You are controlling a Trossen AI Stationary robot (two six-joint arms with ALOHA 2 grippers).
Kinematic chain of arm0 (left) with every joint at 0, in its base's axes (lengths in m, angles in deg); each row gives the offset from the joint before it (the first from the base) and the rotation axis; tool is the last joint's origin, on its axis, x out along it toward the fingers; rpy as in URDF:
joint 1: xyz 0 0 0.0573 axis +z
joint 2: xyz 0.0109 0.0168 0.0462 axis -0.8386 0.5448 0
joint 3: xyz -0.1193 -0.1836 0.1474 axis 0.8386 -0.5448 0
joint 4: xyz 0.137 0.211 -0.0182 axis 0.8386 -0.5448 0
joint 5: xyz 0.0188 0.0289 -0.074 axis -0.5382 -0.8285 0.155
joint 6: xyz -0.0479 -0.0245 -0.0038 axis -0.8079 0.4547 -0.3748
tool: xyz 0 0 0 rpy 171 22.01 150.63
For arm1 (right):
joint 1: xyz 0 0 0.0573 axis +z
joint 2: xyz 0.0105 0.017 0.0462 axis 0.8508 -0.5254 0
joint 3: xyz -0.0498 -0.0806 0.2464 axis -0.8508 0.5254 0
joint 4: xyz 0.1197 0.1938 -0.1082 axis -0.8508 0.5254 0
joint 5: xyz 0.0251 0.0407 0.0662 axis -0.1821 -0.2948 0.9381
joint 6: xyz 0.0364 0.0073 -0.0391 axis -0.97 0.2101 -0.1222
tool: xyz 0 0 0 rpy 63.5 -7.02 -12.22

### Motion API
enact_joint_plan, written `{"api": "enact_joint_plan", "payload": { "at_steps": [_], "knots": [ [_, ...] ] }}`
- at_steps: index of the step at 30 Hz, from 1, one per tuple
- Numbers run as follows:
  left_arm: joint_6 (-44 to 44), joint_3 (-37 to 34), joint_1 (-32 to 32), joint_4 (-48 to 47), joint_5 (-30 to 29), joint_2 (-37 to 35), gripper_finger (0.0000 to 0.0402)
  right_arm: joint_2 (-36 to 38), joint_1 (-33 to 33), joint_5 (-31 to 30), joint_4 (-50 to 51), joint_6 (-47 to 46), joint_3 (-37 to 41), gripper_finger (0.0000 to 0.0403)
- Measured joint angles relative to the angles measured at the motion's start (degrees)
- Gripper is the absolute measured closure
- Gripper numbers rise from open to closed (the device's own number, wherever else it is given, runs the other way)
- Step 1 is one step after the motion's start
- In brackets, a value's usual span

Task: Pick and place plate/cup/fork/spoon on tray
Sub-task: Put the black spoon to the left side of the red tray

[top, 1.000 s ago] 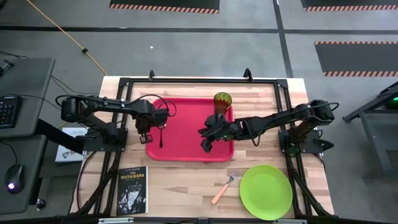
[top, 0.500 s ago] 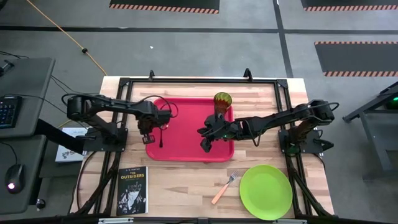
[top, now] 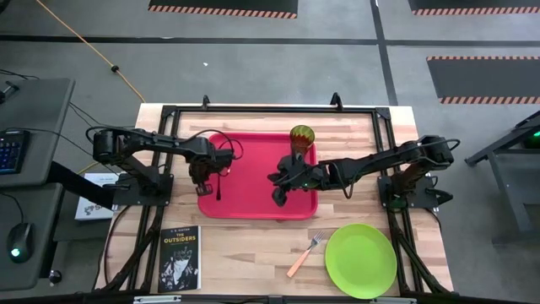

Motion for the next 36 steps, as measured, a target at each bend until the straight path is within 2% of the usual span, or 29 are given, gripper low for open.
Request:
{"api": "enact_joint_plan", "payload": {
  "at_steps": [4,17,22,25,28,32,36],
  "knots": [
    [-1.3,0.0,0.0,1.6,2.5,0.0,0.0401,0.0,0.0,1.5,0.5,0.1,0.0,0.0403],
    [-1.7,3.3,-3.3,5.6,3.9,0.0,0.0401,-1.1,-0.1,4.3,6.2,0.1,0.0,0.0403],
    [-3.0,5.2,-4.1,7.4,4.3,-0.1,0.0401,-4.4,-0.1,4.4,5.1,-0.1,0.0,0.0403],
    [-2.9,5.8,-4.1,8.3,5.7,-0.1,0.0401,-6.7,-0.1,6.5,3.0,-0.4,0.0,0.0403],
    [-1.6,7.4,-4.0,5.0,5.7,-0.5,0.0401,-8.8,-0.1,8.2,0.1,-0.4,0.0,0.0403],
    [0.3,11.1,-3.0,-1.3,5.5,-4.4,0.0401,-11.3,-0.1,9.7,-0.6,0.5,-2.8,0.0403],
    [-0.3,14.5,-1.3,-1.8,5.5,-13.1,0.0401,-15.2,-0.2,10.3,1.0,4.2,-8.6,0.0403]
  ]
}}
